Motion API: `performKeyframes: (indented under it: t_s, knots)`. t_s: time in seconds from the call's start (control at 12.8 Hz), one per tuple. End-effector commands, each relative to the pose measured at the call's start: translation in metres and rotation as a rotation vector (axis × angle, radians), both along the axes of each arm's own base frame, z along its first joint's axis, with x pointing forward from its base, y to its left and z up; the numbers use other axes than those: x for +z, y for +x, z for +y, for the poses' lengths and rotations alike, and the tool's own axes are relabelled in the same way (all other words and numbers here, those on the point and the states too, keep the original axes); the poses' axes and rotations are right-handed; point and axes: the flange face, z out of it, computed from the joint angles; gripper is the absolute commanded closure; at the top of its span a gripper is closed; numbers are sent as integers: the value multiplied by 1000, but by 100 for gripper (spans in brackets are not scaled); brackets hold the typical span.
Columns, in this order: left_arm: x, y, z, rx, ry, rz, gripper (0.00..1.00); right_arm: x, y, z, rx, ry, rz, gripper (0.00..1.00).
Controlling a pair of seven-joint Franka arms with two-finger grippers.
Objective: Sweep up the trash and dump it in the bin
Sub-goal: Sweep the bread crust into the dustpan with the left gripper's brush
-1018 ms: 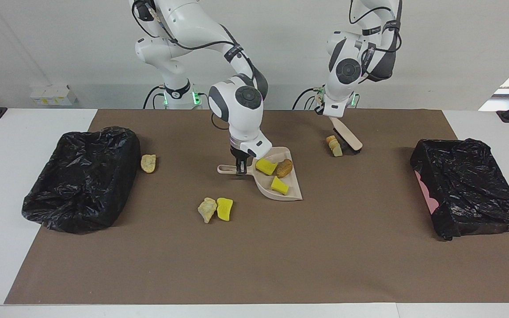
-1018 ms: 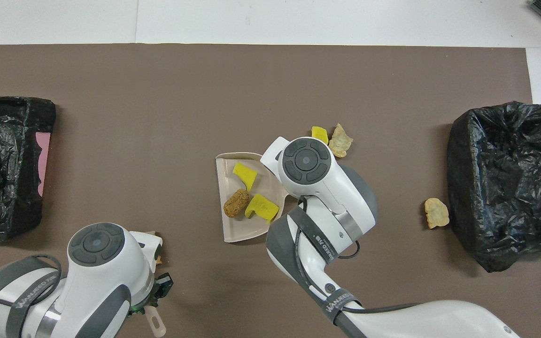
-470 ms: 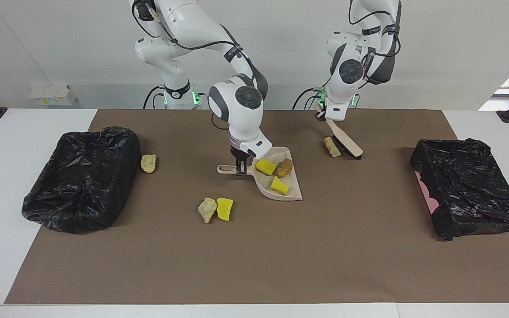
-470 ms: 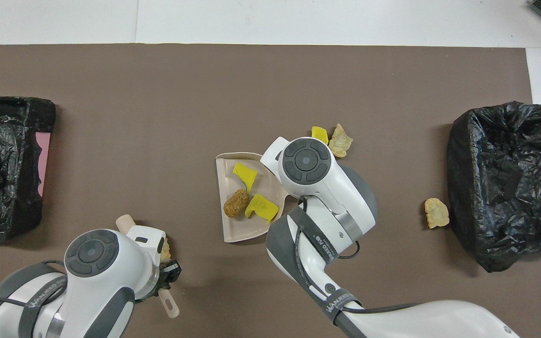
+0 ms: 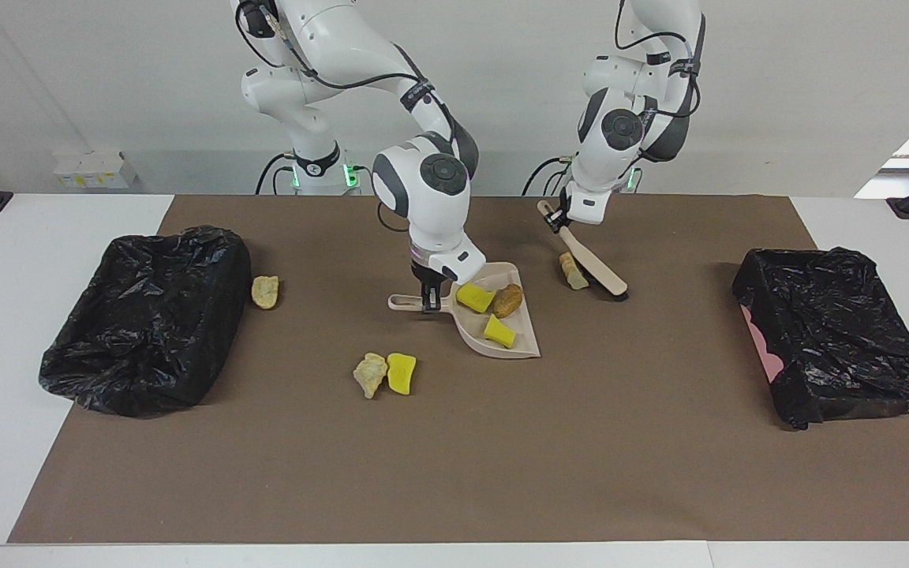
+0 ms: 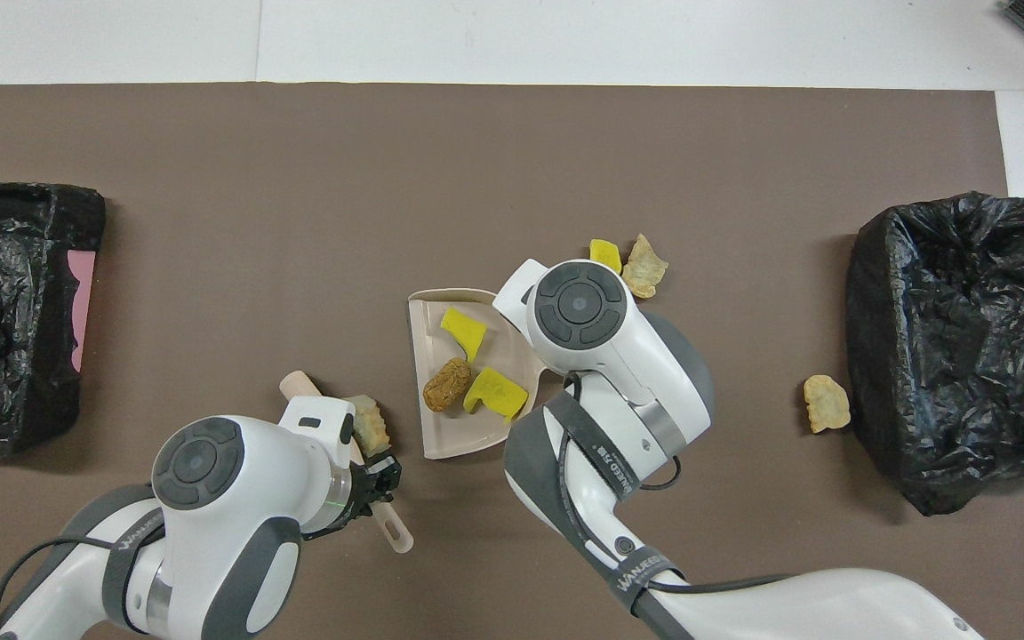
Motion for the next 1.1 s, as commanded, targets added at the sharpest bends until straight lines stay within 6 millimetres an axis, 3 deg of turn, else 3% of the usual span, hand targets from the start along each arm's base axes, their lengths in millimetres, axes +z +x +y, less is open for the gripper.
performKeyframes:
  t_s: [0.0, 0.23, 0.63, 0.78, 1.02]
  knots:
    - [3, 3, -38, -30, -56, -33, 100, -12, -7, 4, 26, 7, -6, 100]
    - [14, -10, -71, -111, -109, -63, 100, -14, -7, 5, 23, 5, -3, 100]
    - [31, 1, -107, -246, -176, -104, 100, -15, -3, -6, 35, -20, 20, 100]
    - [42, 3, -99, -248, -177, -75, 100, -12, 1, -14, 34, -22, 26, 100]
    - [83, 12, -73, -249, -188, -15, 100, 2, 14, -28, 10, -8, 9, 100]
